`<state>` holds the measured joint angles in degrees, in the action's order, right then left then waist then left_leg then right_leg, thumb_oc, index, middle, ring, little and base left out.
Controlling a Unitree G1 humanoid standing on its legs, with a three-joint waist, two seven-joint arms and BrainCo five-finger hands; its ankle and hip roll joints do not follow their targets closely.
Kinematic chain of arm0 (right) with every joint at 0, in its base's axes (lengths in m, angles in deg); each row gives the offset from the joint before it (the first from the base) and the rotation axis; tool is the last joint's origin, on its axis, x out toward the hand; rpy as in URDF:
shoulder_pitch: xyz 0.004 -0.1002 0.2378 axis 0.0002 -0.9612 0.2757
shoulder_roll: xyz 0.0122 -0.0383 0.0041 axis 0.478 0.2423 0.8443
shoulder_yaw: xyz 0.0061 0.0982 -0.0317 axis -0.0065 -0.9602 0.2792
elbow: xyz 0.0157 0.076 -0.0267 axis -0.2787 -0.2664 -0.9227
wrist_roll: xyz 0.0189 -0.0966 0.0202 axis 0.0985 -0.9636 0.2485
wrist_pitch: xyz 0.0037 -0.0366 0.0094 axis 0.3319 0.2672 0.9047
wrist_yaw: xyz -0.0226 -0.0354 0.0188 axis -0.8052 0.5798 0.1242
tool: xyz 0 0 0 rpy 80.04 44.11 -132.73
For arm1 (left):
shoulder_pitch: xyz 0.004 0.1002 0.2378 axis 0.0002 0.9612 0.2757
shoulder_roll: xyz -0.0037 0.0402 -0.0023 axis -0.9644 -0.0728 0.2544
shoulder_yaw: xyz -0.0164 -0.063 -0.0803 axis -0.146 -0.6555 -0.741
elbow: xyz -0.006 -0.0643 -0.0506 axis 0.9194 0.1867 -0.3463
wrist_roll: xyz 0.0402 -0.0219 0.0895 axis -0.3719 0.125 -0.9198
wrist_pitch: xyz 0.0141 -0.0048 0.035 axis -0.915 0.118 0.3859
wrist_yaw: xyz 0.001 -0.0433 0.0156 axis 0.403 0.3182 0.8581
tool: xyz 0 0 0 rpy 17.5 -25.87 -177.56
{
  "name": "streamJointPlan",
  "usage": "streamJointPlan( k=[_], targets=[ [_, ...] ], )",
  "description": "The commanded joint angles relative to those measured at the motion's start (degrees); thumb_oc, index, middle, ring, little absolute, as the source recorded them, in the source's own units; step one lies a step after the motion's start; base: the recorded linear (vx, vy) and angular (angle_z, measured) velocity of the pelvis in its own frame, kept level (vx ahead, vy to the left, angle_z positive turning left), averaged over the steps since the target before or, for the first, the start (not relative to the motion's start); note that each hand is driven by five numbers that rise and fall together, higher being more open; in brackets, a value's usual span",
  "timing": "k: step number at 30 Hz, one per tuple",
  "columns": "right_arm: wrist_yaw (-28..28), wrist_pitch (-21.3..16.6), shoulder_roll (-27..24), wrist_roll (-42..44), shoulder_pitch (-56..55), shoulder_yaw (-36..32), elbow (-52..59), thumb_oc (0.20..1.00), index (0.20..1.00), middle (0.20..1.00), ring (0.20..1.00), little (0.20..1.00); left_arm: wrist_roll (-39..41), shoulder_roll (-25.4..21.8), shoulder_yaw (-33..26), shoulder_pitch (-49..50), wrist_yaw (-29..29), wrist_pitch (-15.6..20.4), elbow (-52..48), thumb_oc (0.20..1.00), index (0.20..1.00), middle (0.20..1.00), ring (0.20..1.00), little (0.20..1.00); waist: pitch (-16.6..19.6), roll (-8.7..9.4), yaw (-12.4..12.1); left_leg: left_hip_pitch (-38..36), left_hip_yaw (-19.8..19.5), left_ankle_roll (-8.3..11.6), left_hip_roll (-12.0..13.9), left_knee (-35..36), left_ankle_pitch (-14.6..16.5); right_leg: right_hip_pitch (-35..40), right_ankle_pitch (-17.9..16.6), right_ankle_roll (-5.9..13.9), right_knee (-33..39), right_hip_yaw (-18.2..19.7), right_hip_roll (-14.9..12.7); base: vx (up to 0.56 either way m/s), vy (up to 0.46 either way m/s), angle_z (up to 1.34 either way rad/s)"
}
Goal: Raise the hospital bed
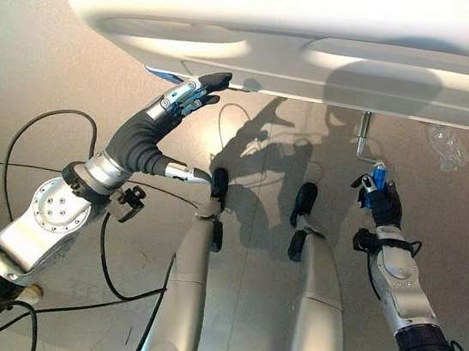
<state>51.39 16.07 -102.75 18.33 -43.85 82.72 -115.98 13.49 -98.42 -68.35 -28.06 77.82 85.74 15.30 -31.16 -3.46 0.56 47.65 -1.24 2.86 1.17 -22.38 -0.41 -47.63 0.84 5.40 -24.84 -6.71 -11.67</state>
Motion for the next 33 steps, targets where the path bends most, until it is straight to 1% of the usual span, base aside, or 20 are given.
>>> streamJointPlan(
  k=[1, 2, 3, 5, 7, 8, 11, 14, 15, 16, 17, 18, 23, 24, 26, 27, 32, 33],
  targets=[
    [-13.73, -5.58, -13.30, 10.73, 6.75, -15.91, -3.96, 0.200, 0.200, 0.200, 0.200, 0.200, 1.30, 1.18, 1.69, -1.23, 0.68, 2.54, -2.72, 1.000, 1.000, 1.000, 1.000, 1.000, 1.37, -1.82, 0.70, -4.18, -0.10, 2.25, 0.10, 10.48, -4.95, 1.16, -0.32, 2.74, 2.21, -1.51, 1.67, 0.00, 0.000, 0.00],
    [-13.30, -5.35, -14.57, 12.23, 8.22, -14.91, -7.47, 0.200, 0.200, 0.200, 0.200, 0.200, 1.24, 1.29, 2.64, -1.46, 0.98, 2.37, -2.65, 1.000, 1.000, 1.000, 1.000, 1.000, 1.37, -1.86, 0.55, -5.02, -0.11, 2.28, 0.18, 11.53, -5.05, 1.69, -0.22, 2.84, 2.72, -1.66, 1.71, 0.00, 0.000, 0.00],
    [-13.26, -3.84, -16.11, 12.31, 9.46, -13.35, -12.95, 0.200, 0.200, 0.200, 0.200, 0.200, 0.99, 1.10, 3.65, -1.95, 1.20, 1.95, -2.59, 1.000, 1.000, 1.000, 1.000, 1.000, 1.37, -2.09, 0.20, -5.64, -0.11, 2.29, 0.37, 13.25, -6.13, 1.93, -0.93, 2.77, 3.79, -1.99, 1.84, 0.02, -0.025, -0.03],
    [-12.03, -2.56, -17.57, 13.72, 11.11, -11.60, -18.28, 0.200, 0.200, 0.200, 0.200, 0.200, 0.98, 0.85, 4.80, -2.86, 1.20, 1.70, -2.44, 1.000, 1.000, 1.000, 1.000, 1.000, 1.37, -2.29, 0.07, -6.47, -0.25, 2.37, 0.47, 14.37, -6.66, 2.32, -1.11, 2.75, 4.32, -2.18, 2.08, 0.00, 0.000, 0.00],
    [-11.46, -1.99, -17.92, 14.07, 10.90, -10.94, -19.97, 0.200, 0.200, 0.200, 0.200, 0.200, 1.07, 1.08, 5.33, -3.06, 1.31, 1.53, -2.43, 1.000, 1.000, 1.000, 1.000, 1.000, 1.37, -2.29, 0.10, -7.10, -0.30, 2.35, 0.49, 14.58, -6.27, 2.79, -0.56, 2.79, 4.15, -2.19, 2.05, 0.00, 0.000, 0.00],
    [-10.69, -1.00, -18.77, 15.12, 11.47, -10.37, -23.28, 0.200, 0.200, 0.200, 0.200, 0.200, 0.96, 1.14, 6.13, -3.96, 1.52, 1.35, -2.27, 1.000, 1.000, 1.000, 1.000, 1.000, 1.37, -2.46, 0.01, -6.69, -0.42, 2.43, 0.46, 14.27, -6.60, 2.64, -0.79, 2.67, 4.07, -2.21, 2.03, 0.00, 0.000, 0.00],
    [-9.70, 0.85, -19.72, 15.05, 11.25, -9.47, -27.59, 0.200, 0.200, 0.200, 0.200, 0.200, 0.60, 1.06, 7.23, -4.36, 1.66, 1.34, -2.23, 1.000, 1.000, 1.000, 1.000, 1.000, 1.37, -2.69, -0.16, -6.83, -0.74, 2.64, 0.27, 13.90, -6.21, 2.86, -0.26, 2.70, 3.51, -2.41, 1.76, 0.01, -0.011, 0.01],
    [-7.27, 3.96, -19.96, 12.71, 11.40, -6.39, -32.17, 0.200, 0.200, 0.200, 0.200, 0.200, 0.61, 0.90, 8.09, -4.70, 1.73, 1.19, -2.24, 1.000, 1.000, 1.000, 1.000, 1.000, 1.37, -2.92, -0.51, -6.61, -0.87, 2.48, 0.29, 13.74, -6.08, 2.22, -0.15, 2.74, 2.78, -2.35, 1.65, 0.00, 0.000, 0.00],
    [-7.19, 3.94, -20.00, 12.77, 11.58, -6.27, -32.32, 0.200, 0.200, 0.200, 0.200, 0.200, 0.61, 0.92, 8.04, -4.70, 1.74, 1.20, -2.21, 1.000, 1.000, 1.000, 1.000, 1.000, 1.37, -2.90, -0.47, -6.56, -0.85, 2.47, 0.28, 13.70, -6.05, 2.14, -0.12, 2.74, 2.72, -2.32, 1.64, 0.00, 0.000, 0.00],
    [-4.66, 7.03, -19.89, 10.94, 14.58, -1.86, -37.84, 0.200, 0.200, 0.200, 0.200, 0.200, 1.14, 1.14, 9.14, -6.30, 1.67, 1.24, -2.07, 1.000, 1.000, 1.000, 1.000, 1.000, 1.37, -3.28, -1.25, -5.62, -0.94, 2.28, 0.09, 12.84, -5.74, 1.27, 0.13, 2.66, 2.16, -2.09, 1.63, 0.00, 0.000, 0.00],
    [-4.52, 6.96, -19.97, 11.05, 15.08, -1.48, -38.18, 0.200, 0.200, 0.200, 0.200, 0.200, 1.15, 1.18, 8.91, -6.21, 1.66, 1.26, -2.03, 1.000, 1.000, 1.000, 1.000, 1.000, 1.37, -3.27, -1.11, -5.45, -0.90, 2.28, 0.08, 12.72, -5.68, 1.10, 0.17, 2.66, 2.07, -2.05, 1.62, -0.02, -0.030, 0.03],
    [-2.57, 8.76, -19.52, 9.33, 16.87, 2.12, -39.71, 0.200, 0.200, 0.200, 0.200, 0.200, 1.39, 1.33, 9.08, -7.12, 2.09, 1.60, -2.14, 1.000, 1.000, 1.000, 1.000, 1.000, 1.37, -3.37, -1.68, -3.57, -0.97, 2.20, 0.05, 11.15, -5.48, -0.40, 0.35, 2.46, 1.05, -1.73, 1.72, 0.00, 0.000, 0.00],
    [-2.46, 8.72, -19.56, 9.42, 17.52, 2.59, -40.05, 0.200, 0.200, 0.200, 0.200, 0.200, 1.39, 1.37, 8.71, -6.97, 2.09, 1.62, -2.12, 1.000, 1.000, 1.000, 1.000, 1.000, 1.37, -3.31, -1.47, -3.17, -0.91, 2.19, 0.02, 10.79, -5.33, -0.80, 0.45, 2.46, 0.74, -1.63, 1.67, -0.01, -0.005, 0.00],
    [3.27, 13.36, -15.47, 0.96, 27.66, 14.36, -45.46, 0.200, 0.200, 0.200, 0.200, 0.200, 2.39, 2.41, 9.03, -8.55, 2.84, 1.44, -3.82, 1.000, 1.000, 1.000, 1.000, 1.000, 1.37, -4.64, -4.57, 5.93, -1.70, 1.58, -0.52, 1.15, -2.21, -8.52, 2.51, 1.76, -6.75, -1.15, 1.34, -0.03, -0.019, -0.02],
    [4.34, 13.98, -13.82, 0.50, 31.35, 16.60, -46.04, 0.200, 0.200, 0.200, 0.200, 0.200, 2.32, 3.26, 8.55, -9.17, 2.85, 1.15, -4.09, 1.000, 1.000, 1.000, 1.000, 1.000, 1.37, -4.78, -4.62, 10.59, -1.93, 1.38, -0.67, -3.89, -0.73, -12.30, 3.56, 1.52, -10.88, -0.53, 0.90, -0.01, -0.003, -0.24],
    [5.48, 14.43, -12.95, 0.14, 31.96, 17.35, -45.99, 0.200, 0.200, 0.200, 0.200, 0.200, 2.38, 3.76, 8.26, -9.20, 2.83, 0.95, -4.15, 1.000, 1.000, 1.000, 1.000, 1.000, 1.37, -5.03, -4.90, 11.68, -2.05, 1.36, -0.68, -5.13, -0.30, -13.32, 4.14, 1.38, -12.31, -0.44, 0.89, 0.01, 0.008, -0.15],
    [5.50, 14.44, -12.94, 0.15, 32.11, 17.45, -46.03, 0.200, 0.200, 0.200, 0.200, 0.200, 2.38, 3.77, 8.11, -9.13, 2.82, 0.92, -4.20, 1.000, 1.000, 1.000, 1.000, 1.000, 1.37, -5.00, -4.81, 11.89, -2.03, 1.36, -0.71, -5.38, -0.19, -13.55, 4.26, 1.38, -12.56, -0.39, 0.85, 0.03, 0.011, 0.10],
    [8.60, 16.72, -7.42, -7.01, 37.72, 24.50, -45.29, 0.200, 0.200, 0.200, 0.200, 0.200, 0.69, 6.07, 7.33, -9.46, 4.10, 0.15, -4.15, 1.000, 1.000, 1.000, 1.000, 1.000, 1.37, -5.65, -5.89, 17.36, -2.53, 1.19, -1.05, -13.96, 4.40, -17.95, 8.49, 0.99, -20.44, -0.22, 0.42, 0.13, 0.047, -0.07]
  ],
)
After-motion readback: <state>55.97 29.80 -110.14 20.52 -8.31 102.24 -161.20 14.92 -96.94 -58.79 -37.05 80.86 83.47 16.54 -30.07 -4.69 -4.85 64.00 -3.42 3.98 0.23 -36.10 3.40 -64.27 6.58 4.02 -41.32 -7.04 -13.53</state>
